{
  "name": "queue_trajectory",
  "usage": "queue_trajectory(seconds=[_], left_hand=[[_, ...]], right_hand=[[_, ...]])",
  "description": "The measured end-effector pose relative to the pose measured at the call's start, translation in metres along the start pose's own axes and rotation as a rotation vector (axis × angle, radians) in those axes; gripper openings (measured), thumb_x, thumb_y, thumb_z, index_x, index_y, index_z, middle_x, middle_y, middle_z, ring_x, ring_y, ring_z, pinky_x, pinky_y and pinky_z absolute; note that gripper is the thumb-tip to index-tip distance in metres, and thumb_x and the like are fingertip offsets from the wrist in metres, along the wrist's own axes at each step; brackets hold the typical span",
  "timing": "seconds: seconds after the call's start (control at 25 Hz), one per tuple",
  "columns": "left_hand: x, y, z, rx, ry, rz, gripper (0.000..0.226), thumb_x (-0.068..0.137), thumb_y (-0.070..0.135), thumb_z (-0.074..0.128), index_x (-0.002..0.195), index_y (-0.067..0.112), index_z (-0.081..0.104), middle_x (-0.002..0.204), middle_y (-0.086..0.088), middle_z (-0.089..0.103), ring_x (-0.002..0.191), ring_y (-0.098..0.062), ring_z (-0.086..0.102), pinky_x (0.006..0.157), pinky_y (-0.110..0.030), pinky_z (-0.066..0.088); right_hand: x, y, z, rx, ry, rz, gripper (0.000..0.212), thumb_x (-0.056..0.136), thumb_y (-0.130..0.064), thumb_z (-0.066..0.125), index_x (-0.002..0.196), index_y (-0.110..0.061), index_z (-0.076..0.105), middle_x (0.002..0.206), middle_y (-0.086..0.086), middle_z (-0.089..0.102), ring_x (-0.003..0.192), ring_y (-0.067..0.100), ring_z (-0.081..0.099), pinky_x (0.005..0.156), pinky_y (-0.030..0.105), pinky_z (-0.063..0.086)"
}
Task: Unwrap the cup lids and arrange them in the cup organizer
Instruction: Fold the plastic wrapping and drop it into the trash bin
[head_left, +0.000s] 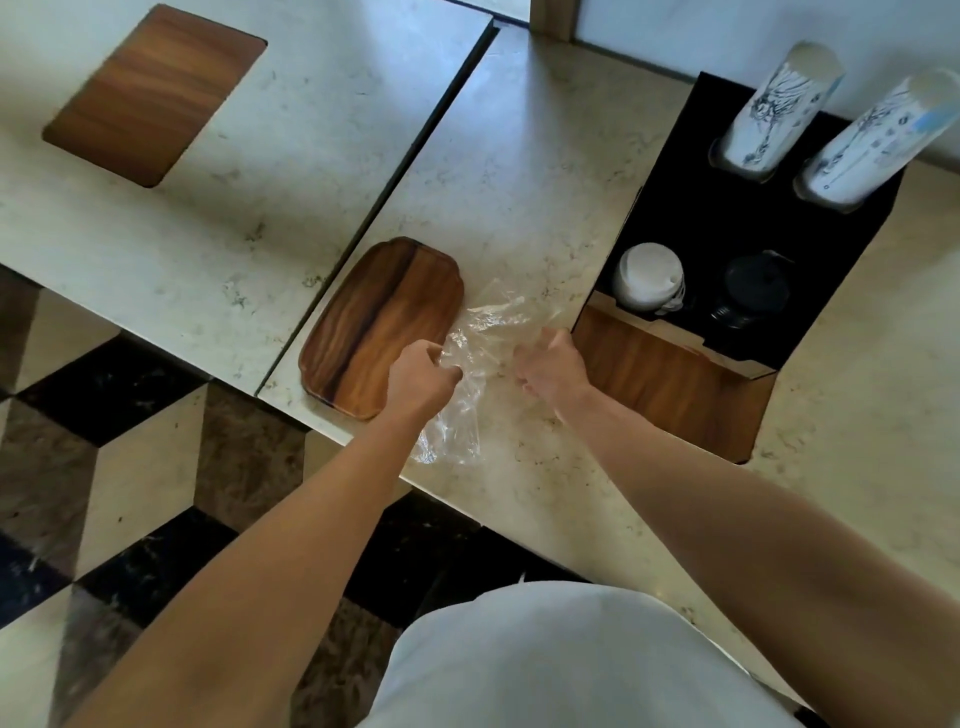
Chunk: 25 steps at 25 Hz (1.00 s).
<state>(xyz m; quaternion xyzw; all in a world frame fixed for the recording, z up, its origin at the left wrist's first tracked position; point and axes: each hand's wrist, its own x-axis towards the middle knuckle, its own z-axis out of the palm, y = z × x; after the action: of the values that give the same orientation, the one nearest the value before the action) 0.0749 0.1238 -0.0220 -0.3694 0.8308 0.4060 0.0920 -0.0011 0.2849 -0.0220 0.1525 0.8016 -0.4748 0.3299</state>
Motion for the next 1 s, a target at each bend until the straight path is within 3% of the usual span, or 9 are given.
queue_trajectory(seconds=[0.08, 0.2, 0.32, 0.48, 0.56, 0.72, 0.88, 0.92, 1.0], left_hand=[[0.001, -0.002, 0.001, -0.158, -0.088, -0.023, 0.014, 0.081, 0.011, 0.076, 0.093, 0.012, 0.068, 0.085, -0.002, 0.069, 0.077, -0.019, 0.066, 0.066, -0.034, 0.054], [-0.003, 0.001, -0.001, -0.421, -0.243, -0.106, 0.006, 0.083, 0.001, 0.067, 0.085, 0.006, 0.066, 0.072, -0.011, 0.069, 0.063, -0.022, 0.065, 0.064, -0.038, 0.06], [-0.006, 0.007, -0.003, -0.476, -0.286, -0.106, 0.016, 0.08, -0.005, 0.059, 0.074, 0.009, 0.064, 0.057, -0.005, 0.062, 0.05, -0.02, 0.058, 0.054, -0.035, 0.058], [-0.008, 0.014, -0.001, -0.485, -0.326, -0.097, 0.033, 0.073, -0.009, 0.05, 0.054, 0.014, 0.064, 0.056, -0.012, 0.052, 0.04, -0.022, 0.045, 0.045, -0.031, 0.05], [-0.01, 0.021, 0.006, -0.427, -0.383, -0.06, 0.038, 0.071, -0.007, 0.046, 0.048, 0.017, 0.065, 0.055, -0.012, 0.05, 0.036, -0.02, 0.041, 0.042, -0.028, 0.046], [-0.016, 0.042, 0.028, -0.271, -0.486, 0.032, 0.022, 0.06, 0.007, 0.052, 0.051, 0.017, 0.069, 0.047, -0.005, 0.05, 0.035, -0.017, 0.04, 0.041, -0.023, 0.039], [-0.025, 0.07, 0.06, -0.079, -0.633, 0.123, 0.017, 0.061, 0.013, 0.056, 0.054, 0.021, 0.07, 0.049, 0.0, 0.052, 0.042, -0.014, 0.043, 0.05, -0.026, 0.04], [-0.027, 0.076, 0.067, -0.024, -0.669, 0.162, 0.016, 0.064, 0.016, 0.058, 0.056, 0.023, 0.07, 0.051, 0.003, 0.054, 0.045, -0.013, 0.045, 0.051, -0.027, 0.041], [-0.031, 0.086, 0.081, 0.069, -0.727, 0.236, 0.011, 0.072, 0.024, 0.061, 0.069, 0.024, 0.072, 0.06, 0.006, 0.061, 0.055, -0.011, 0.052, 0.055, -0.029, 0.045]], right_hand=[[0.004, 0.002, -0.002, 0.1, -0.023, 0.039, 0.045, 0.091, -0.023, 0.061, 0.132, -0.011, 0.049, 0.102, 0.011, 0.068, 0.089, 0.025, 0.07, 0.09, 0.047, 0.062], [0.001, 0.012, -0.009, 0.211, -0.085, 0.015, 0.035, 0.087, -0.024, 0.063, 0.118, -0.019, 0.046, 0.071, -0.002, 0.06, 0.064, 0.015, 0.057, 0.066, 0.036, 0.056], [-0.005, 0.02, -0.022, 0.413, -0.186, -0.056, 0.06, 0.083, -0.022, 0.07, 0.132, -0.032, 0.037, 0.096, 0.004, 0.067, 0.083, 0.02, 0.065, 0.076, 0.039, 0.057], [-0.012, 0.026, -0.05, 0.557, -0.12, -0.164, 0.081, 0.076, -0.023, 0.073, 0.148, -0.035, 0.038, 0.134, 0.008, 0.062, 0.114, 0.029, 0.068, 0.089, 0.042, 0.058], [-0.015, 0.033, -0.072, 0.489, -0.058, -0.205, 0.081, 0.077, -0.026, 0.071, 0.151, -0.034, 0.039, 0.132, 0.004, 0.063, 0.112, 0.025, 0.069, 0.091, 0.038, 0.055], [-0.023, 0.052, -0.112, 0.338, -0.016, -0.144, 0.049, 0.096, -0.037, 0.059, 0.142, -0.022, 0.053, 0.129, 0.01, 0.066, 0.105, 0.024, 0.071, 0.077, 0.032, 0.053], [-0.041, 0.084, -0.147, 0.162, -0.034, -0.039, 0.09, 0.081, -0.068, 0.07, 0.152, -0.023, 0.037, 0.129, 0.007, 0.068, 0.099, 0.022, 0.075, 0.077, 0.036, 0.056], [-0.043, 0.094, -0.152, 0.173, -0.018, -0.02, 0.098, 0.078, -0.064, 0.077, 0.155, -0.024, 0.033, 0.129, 0.007, 0.067, 0.096, 0.022, 0.077, 0.077, 0.037, 0.059], [-0.046, 0.115, -0.161, 0.246, 0.041, 0.015, 0.081, 0.082, -0.033, 0.086, 0.149, -0.017, 0.043, 0.118, 0.007, 0.07, 0.082, 0.022, 0.077, 0.067, 0.034, 0.061]])
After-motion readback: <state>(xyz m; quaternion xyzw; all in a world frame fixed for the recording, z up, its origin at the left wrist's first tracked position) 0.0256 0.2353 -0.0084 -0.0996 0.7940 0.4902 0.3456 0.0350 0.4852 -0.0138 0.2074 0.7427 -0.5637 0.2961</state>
